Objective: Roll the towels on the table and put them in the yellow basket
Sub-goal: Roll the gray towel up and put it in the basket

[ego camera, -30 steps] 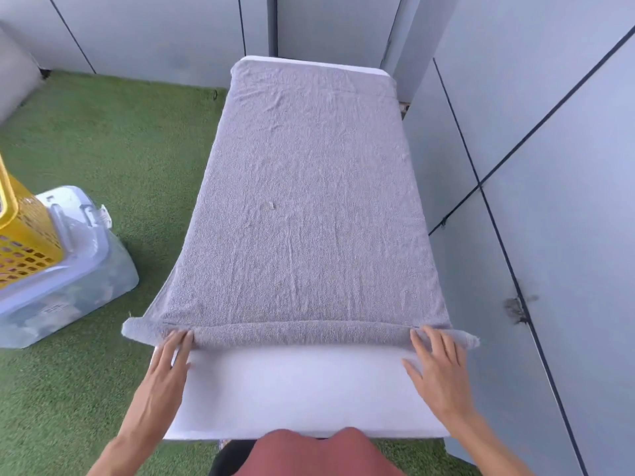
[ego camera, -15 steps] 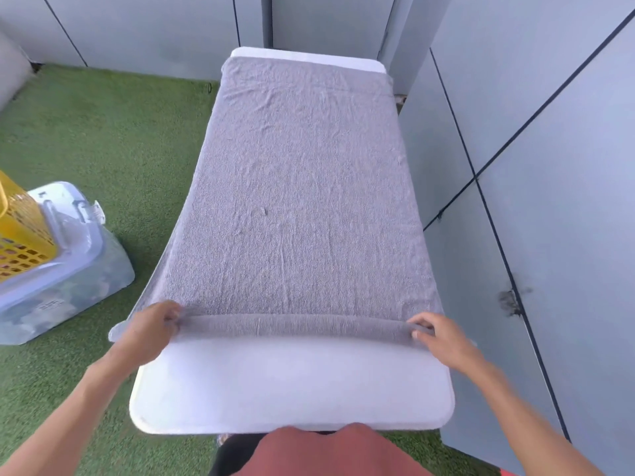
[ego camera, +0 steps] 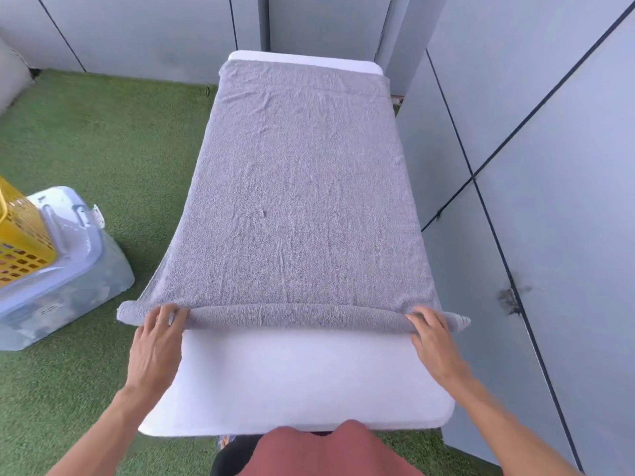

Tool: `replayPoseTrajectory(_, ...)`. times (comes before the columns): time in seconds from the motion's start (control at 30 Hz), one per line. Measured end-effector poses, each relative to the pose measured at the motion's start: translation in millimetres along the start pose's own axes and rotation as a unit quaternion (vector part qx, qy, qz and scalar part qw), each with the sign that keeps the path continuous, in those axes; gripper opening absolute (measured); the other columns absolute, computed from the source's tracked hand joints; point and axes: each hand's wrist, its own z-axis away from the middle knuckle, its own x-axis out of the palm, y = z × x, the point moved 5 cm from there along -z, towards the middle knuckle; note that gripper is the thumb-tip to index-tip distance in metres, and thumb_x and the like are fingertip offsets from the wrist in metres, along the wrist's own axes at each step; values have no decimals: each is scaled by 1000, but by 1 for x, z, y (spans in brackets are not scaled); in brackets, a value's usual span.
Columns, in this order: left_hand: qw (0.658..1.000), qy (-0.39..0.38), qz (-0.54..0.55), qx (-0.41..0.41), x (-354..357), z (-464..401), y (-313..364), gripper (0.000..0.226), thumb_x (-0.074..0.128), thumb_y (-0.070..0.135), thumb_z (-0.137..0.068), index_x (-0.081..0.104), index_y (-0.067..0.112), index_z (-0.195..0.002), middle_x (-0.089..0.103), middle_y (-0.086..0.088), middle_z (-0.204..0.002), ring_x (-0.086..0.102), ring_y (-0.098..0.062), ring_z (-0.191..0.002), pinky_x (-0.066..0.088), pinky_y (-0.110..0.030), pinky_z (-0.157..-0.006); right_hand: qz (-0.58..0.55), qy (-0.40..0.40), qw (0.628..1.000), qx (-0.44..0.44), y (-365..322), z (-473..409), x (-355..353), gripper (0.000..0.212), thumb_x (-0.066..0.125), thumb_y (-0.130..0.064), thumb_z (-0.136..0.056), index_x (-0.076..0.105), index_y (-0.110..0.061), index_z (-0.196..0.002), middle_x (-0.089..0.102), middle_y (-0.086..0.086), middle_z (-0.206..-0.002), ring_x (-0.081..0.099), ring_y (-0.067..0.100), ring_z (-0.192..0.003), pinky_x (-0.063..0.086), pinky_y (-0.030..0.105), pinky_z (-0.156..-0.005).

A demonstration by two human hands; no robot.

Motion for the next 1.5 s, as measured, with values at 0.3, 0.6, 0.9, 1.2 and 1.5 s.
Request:
replayPoseTrajectory(0.3,975,-203,70,-54,13,-26,-32,24,49,2,-88,61,12,-106,62,-5,-105,53,-30,-109,46,-41,-83,-178,-321,920,138,34,-15,2,33,53,-1,-88,62,-19,-113,63,-3,-111,58,15,-108,42,25,-91)
replayPoseTrajectory(0.6,999,38,32,-20,-14,6,-2,34,70,-11,-72,63,4,-101,54,-17,-102,48,-37,-87,47,-48,-66,0,21,994,103,-5,23,-5,33,53,-39,-89,61,-18,-112,53,1,-113,46,26,-100,37,38,-94)
replayPoseTrajectory(0.9,999,-32,27,-1,4,-20,-1,45,67,-11,-71,55,6,-111,60,-12,-106,52,-37,-103,50,-48,-74,-10,-41,995,93,10,-15,4,44,68,8,-70,64,-7,-112,60,3,-109,40,20,-106,36,32,-94)
replayPoseTrajectory(1.2,954,-231,163,-96,1,-45,-29,29,52,-1,-90,62,11,-115,65,-12,-114,61,-31,-96,47,-27,-80,-150,-306,925,166,33,-25,-3,38,56,-5,-88,57,-18,-123,58,1,-118,53,20,-112,42,30,-92)
replayPoseTrajectory(1.5,999,40,32,-9,-16,0,4,35,67,-12,-73,62,2,-104,52,-18,-102,47,-36,-86,47,-50,-64,5,51,994,93,-2,-4,-9,16,62,-16,-85,70,-17,-98,58,0,-96,52,28,-91,33,35,-82)
